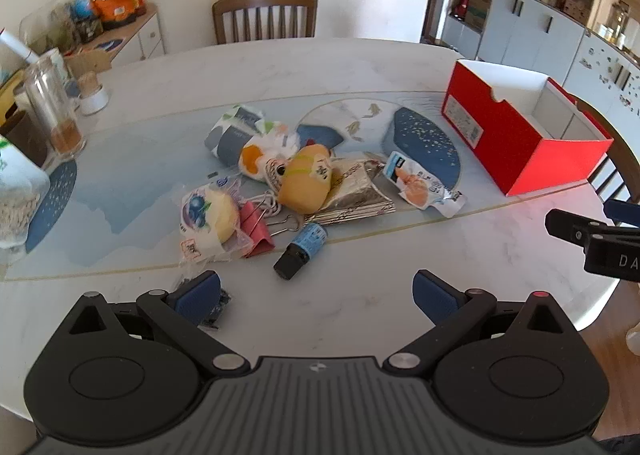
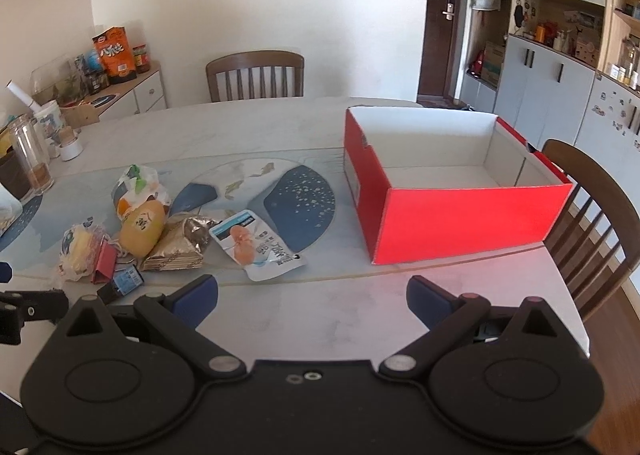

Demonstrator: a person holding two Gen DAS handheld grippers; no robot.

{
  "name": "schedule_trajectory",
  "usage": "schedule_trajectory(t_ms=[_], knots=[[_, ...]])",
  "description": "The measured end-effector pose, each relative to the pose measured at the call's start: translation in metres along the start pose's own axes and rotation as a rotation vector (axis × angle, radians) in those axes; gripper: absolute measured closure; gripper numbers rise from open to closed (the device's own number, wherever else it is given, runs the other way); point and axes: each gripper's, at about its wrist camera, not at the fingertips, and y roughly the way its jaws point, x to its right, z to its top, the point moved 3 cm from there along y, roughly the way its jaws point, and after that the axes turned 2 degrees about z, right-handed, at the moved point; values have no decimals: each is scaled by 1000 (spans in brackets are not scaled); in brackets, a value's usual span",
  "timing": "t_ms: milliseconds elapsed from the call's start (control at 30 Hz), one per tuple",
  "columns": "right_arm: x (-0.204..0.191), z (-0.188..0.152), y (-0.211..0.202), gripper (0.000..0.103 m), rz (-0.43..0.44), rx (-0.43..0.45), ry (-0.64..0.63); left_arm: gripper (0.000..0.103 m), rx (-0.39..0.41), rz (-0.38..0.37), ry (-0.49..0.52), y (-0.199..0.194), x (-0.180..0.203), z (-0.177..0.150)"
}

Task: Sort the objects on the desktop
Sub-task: 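Grasp the black bag with the left tool while the right tool grasps the white shrimp packet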

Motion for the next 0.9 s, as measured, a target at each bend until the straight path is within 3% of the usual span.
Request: schedule_trajectory(t_ms=[533, 900], knots=[[-31, 19, 47, 2, 113, 9, -156, 0, 53, 49, 10, 14, -28, 4], [-38, 19, 108, 2, 136, -88, -206, 0, 1, 106, 3, 51, -61, -16]])
